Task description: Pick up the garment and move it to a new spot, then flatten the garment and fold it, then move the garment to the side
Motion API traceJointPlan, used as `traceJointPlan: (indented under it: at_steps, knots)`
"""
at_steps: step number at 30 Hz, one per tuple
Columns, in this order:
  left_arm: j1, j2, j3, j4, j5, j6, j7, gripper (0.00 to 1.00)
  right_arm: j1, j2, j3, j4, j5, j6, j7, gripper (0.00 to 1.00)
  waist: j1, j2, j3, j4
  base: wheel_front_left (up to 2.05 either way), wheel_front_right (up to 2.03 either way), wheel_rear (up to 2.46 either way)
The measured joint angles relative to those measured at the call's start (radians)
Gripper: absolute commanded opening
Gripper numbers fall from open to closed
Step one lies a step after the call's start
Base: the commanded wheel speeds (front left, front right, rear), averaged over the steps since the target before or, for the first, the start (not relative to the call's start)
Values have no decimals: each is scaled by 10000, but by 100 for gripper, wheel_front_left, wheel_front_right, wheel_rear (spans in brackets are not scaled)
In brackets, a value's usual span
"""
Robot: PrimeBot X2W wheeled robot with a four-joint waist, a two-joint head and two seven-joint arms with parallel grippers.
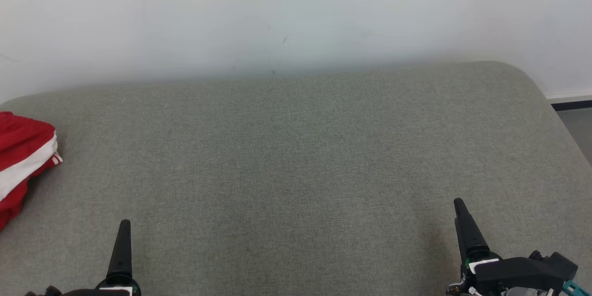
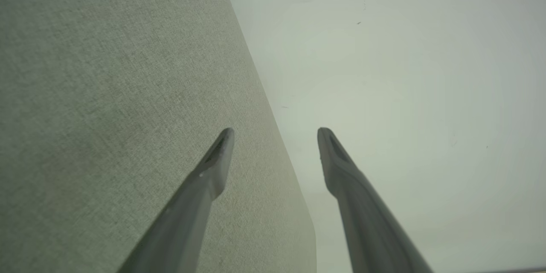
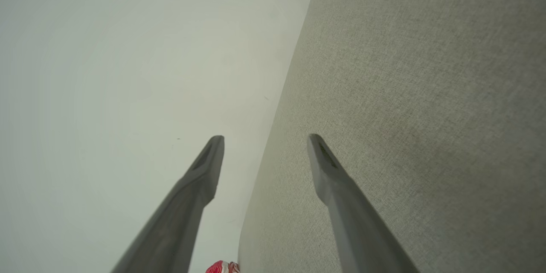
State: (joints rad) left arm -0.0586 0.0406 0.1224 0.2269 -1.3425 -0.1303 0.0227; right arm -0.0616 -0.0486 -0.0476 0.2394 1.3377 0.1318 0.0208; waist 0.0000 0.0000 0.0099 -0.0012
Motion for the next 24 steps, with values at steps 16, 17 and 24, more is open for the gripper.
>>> traceJointPlan:
  at_steps: [16,17,24]
  knots:
    - [402,6,-314,-593,3271,704,-581,100,105,0,399,-462,-3057,0,-579,100,1,0,42,-33,0,0,0]
    - [405,8,-343,-612,3522,742,-629,100,117,0,437,-477,-3252,0,-619,100,1,0,42,-34,0,0,0]
    - [558,10,-562,-646,4920,1030,-861,100,215,-2,577,-541,-4556,0,-857,100,1,0,50,-26,0,0,0]
